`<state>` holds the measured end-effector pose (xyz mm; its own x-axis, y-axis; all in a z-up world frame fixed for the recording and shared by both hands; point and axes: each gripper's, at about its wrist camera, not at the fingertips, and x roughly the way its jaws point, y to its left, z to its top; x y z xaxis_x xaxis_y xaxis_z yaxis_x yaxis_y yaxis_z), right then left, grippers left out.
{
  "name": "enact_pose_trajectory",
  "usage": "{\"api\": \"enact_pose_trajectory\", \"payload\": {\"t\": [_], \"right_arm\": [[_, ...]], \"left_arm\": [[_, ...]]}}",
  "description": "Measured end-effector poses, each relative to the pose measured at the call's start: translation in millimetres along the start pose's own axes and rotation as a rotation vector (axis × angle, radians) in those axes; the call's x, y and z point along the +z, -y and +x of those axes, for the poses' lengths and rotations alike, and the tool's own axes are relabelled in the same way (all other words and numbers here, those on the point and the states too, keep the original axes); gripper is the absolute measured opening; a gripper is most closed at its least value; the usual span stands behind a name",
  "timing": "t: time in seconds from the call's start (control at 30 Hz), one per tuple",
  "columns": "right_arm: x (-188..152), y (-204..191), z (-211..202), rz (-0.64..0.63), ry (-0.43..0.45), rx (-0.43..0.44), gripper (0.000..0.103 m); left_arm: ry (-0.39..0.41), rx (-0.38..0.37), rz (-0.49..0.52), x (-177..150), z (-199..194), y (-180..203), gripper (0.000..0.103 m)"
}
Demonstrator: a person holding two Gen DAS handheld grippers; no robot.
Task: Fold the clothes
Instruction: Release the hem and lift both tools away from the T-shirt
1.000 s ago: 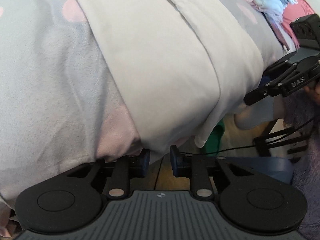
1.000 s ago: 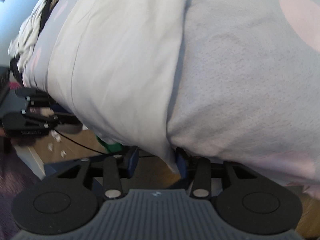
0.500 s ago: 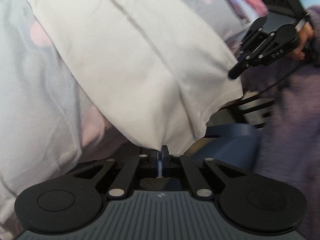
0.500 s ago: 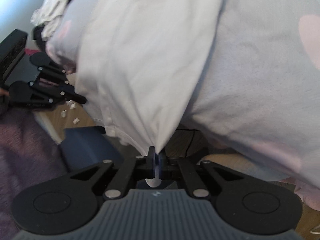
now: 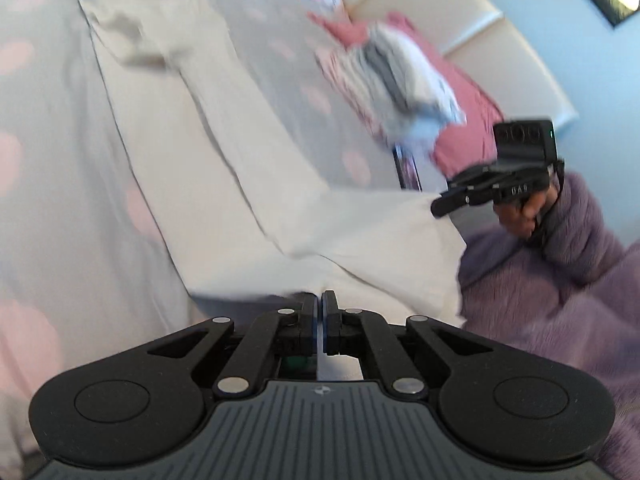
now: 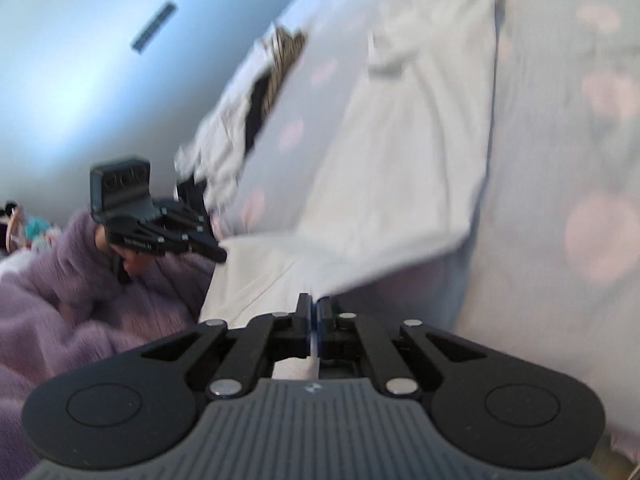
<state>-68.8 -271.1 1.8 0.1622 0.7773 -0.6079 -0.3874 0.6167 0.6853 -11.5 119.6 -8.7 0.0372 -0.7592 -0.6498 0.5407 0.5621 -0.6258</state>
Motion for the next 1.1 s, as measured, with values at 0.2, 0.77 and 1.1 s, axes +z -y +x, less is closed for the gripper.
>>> {"api": "enact_pose_trajectory", "payload": {"t": [0.2,0.77,1.1], "right_arm": [[55,18,-4,0.049,0.144,-0.039,0.003],[103,112,59,0.248,0.178,-0.242,0.009],[71,71,61,0.192,0.297,-0.527,0.051]], "left_arm": [[0.091,0.059,-0.085,52,-3,-35,0.0],[0.095,0.24,-0.215,96,56,-117,0.003],[0.258,0.463,-0.136,79,36,-61,0.043]]}}
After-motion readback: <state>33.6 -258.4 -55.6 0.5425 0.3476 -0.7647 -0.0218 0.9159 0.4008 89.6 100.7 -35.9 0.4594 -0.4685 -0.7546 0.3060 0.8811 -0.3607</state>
